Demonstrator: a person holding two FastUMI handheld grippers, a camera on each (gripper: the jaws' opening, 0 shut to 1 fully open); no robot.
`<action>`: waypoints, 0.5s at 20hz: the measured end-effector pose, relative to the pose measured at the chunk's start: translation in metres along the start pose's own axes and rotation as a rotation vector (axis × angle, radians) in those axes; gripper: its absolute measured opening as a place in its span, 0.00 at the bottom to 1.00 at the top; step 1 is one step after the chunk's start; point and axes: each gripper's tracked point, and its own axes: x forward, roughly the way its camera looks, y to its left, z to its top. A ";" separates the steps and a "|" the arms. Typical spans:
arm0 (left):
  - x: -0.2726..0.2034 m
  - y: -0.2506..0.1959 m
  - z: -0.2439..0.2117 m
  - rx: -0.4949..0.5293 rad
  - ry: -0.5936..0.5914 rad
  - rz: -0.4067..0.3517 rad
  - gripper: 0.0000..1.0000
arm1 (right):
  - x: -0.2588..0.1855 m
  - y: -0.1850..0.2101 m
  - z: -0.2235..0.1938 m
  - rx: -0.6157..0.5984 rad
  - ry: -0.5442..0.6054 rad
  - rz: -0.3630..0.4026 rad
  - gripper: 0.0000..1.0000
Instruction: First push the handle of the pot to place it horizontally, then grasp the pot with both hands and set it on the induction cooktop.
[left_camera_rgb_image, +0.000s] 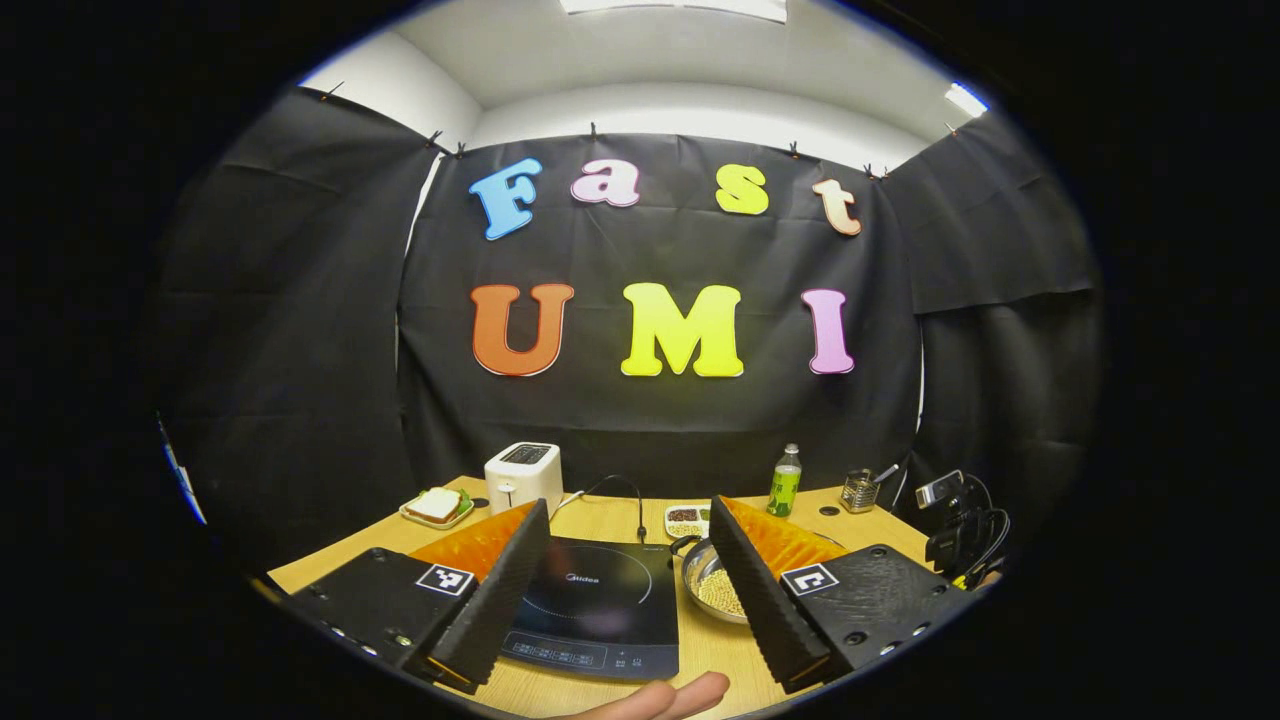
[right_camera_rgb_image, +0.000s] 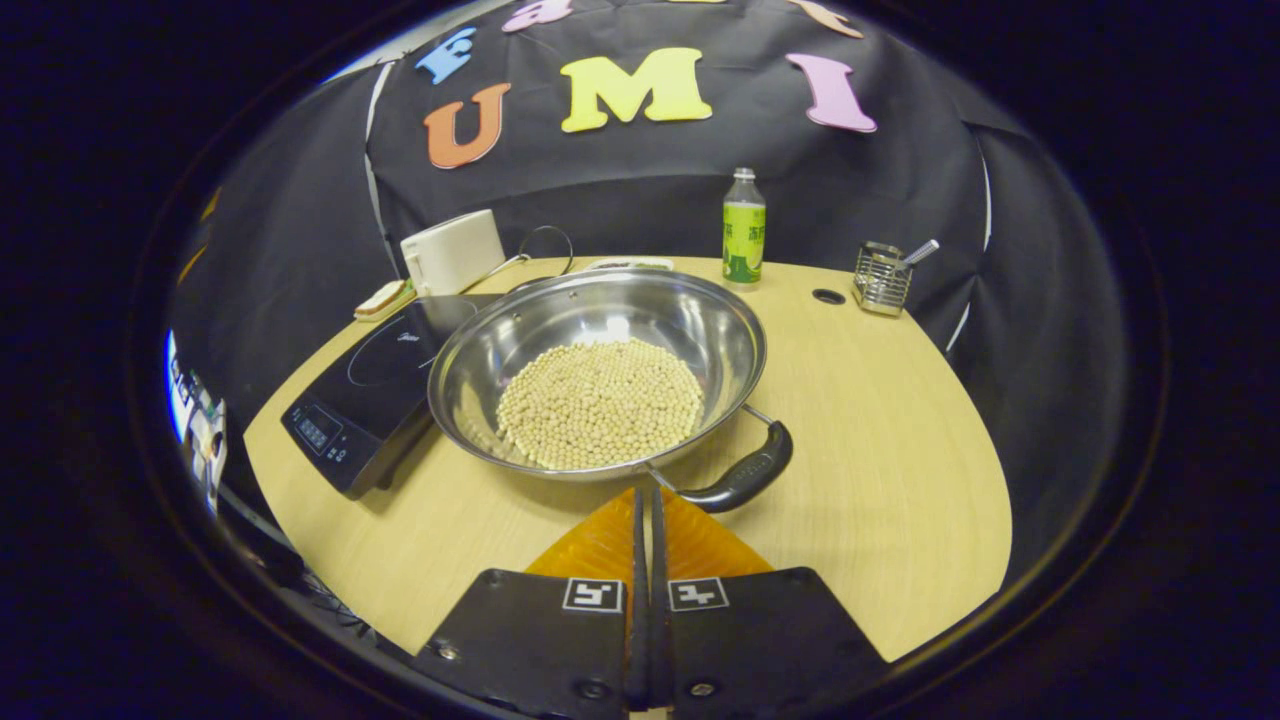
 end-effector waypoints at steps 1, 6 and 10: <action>0.004 0.000 0.001 0.004 0.000 -0.002 0.95 | 0.001 -0.004 0.002 0.006 0.001 -0.003 0.01; 0.022 -0.010 -0.001 -0.011 0.013 -0.021 0.96 | 0.009 -0.028 0.011 0.044 0.008 -0.028 0.04; 0.033 -0.011 -0.004 -0.003 0.030 -0.021 0.96 | 0.015 -0.043 0.020 0.057 0.011 -0.046 0.04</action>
